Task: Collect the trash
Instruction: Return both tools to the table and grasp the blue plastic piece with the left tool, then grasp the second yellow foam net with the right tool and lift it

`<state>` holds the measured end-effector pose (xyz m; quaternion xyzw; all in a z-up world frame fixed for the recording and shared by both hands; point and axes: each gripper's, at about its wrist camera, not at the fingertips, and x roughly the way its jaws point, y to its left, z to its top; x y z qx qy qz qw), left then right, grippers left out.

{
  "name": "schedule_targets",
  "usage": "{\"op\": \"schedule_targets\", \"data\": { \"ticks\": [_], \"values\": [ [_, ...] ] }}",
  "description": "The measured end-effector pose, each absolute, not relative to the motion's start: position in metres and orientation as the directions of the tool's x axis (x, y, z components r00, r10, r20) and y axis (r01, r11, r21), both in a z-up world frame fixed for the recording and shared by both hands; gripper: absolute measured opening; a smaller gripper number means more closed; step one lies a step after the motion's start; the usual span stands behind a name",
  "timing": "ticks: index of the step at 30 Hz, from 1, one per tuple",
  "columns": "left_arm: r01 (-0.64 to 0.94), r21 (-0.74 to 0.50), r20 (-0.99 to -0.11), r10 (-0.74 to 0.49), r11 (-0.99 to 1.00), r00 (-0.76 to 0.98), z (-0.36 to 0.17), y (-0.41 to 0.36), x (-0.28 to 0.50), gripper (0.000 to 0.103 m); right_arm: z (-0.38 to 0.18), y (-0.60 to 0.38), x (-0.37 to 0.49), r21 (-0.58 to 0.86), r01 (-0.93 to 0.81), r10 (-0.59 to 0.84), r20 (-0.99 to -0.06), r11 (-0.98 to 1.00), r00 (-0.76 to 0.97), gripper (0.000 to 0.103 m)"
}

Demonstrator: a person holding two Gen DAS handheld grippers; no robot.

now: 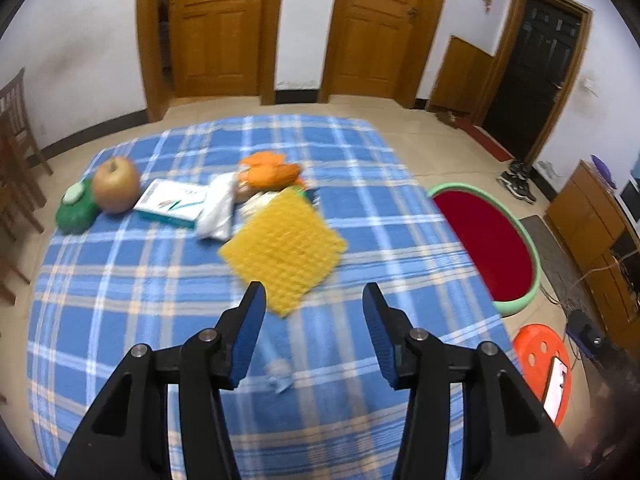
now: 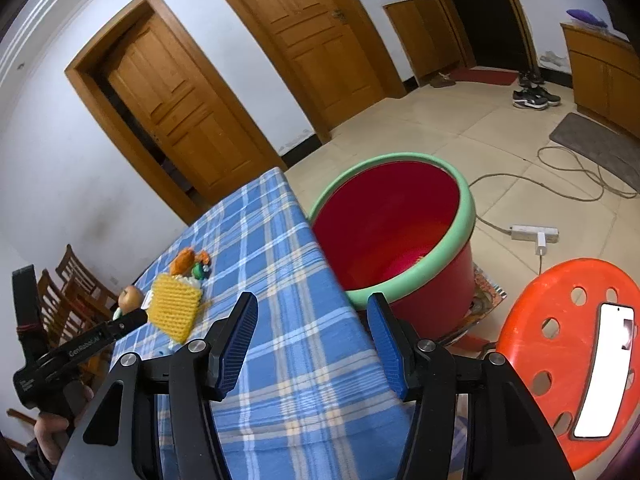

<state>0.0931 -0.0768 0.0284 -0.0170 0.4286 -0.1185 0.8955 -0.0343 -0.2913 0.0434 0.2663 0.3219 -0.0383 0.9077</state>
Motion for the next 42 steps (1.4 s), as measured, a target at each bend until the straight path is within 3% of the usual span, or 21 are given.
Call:
{"op": "schedule_targets", "data": {
  "ticks": [18,19,21,25,26,27,35,42],
  "values": [
    [0.153,-0.095,-0.834,-0.163,0.984,0.527,-0.026,-0.062,0.09,0.053,0.035,-0.265,-0.027,0.444,0.216,0.137,-0.638,0.87,0.758,0.059],
    [0.155,-0.096,-0.835,-0.164,0.983,0.524,-0.029,-0.062,0.091,0.052,0.034,-0.265,-0.027,0.444,0.216,0.139,-0.64,0.869,0.756,0.059],
    [0.153,-0.095,-0.838,-0.162,0.984,0.521,-0.033,-0.063,0.091,0.04,0.033,-0.264,-0.026,0.443,0.217,0.141,-0.645,0.87,0.751,0.059],
    [0.148,-0.11,-0.847,-0.171,0.983,0.504,-0.041,-0.06,0.093,0.034,0.031,-0.26,-0.023,0.438,0.214,0.144,-0.652,0.873,0.745,0.059],
    [0.153,-0.107,-0.841,-0.171,0.982,0.514,-0.041,-0.06,0.092,0.028,0.031,-0.258,-0.022,0.435,0.211,0.146,-0.653,0.875,0.743,0.059],
    [0.162,-0.111,-0.84,-0.18,0.981,0.512,-0.041,-0.06,0.092,0.016,0.031,-0.256,-0.021,0.434,0.206,0.15,-0.655,0.877,0.741,0.059],
    [0.21,-0.154,-0.801,-0.247,0.965,0.545,-0.03,-0.05,0.086,0.016,0.038,-0.231,-0.006,0.391,0.15,0.166,-0.665,0.908,0.728,0.059],
    [0.173,-0.149,-0.766,-0.224,0.974,0.602,-0.011,-0.022,0.094,0.016,0.043,-0.202,0.015,0.387,0.08,0.219,-0.669,0.919,0.71,0.059]
  ]
}}
